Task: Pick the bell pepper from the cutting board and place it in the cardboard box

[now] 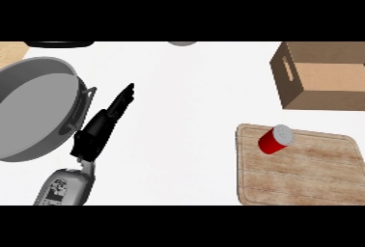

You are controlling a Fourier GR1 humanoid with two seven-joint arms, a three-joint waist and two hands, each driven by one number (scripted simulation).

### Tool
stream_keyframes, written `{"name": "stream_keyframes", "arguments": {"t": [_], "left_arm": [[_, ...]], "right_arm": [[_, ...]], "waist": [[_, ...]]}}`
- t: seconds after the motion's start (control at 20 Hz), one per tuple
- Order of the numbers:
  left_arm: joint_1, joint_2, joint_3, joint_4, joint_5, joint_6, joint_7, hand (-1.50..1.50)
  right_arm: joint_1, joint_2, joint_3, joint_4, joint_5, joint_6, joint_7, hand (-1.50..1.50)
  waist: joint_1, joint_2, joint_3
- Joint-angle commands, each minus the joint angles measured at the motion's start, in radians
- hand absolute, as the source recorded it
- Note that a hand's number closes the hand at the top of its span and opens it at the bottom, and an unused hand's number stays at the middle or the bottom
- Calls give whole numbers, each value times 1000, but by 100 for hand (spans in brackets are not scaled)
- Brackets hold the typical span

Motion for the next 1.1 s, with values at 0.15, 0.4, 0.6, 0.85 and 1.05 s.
{"name": "stream_keyframes", "arguments": {"t": [0.15, 0.4, 0.6, 0.85, 1.05], "left_arm": [[-91, -33, 32, 129, -6, -6, -43, 0], [32, -7, 6, -77, 2, -39, 43, 0], [-10, -26, 24, 1, -10, -37, 21, 0], [-35, -44, 18, 38, -39, -17, -2, 0], [-22, -34, 32, 3, -23, -35, 8, 0]], "right_arm": [[-276, -58, 64, 241, 6, 8, 64, 150], [-394, -21, 133, 434, 76, -64, -1, 150], [-517, -37, 182, 533, 125, -68, 42, 150], [-577, 5, 256, 783, 281, -243, -117, 150], [-648, 16, 288, 946, 352, -315, -181, 150]], "waist": [[6, 4, 0], [18, 2, 1], [9, 2, 0], [17, 7, 1], [22, 7, 1]]}}
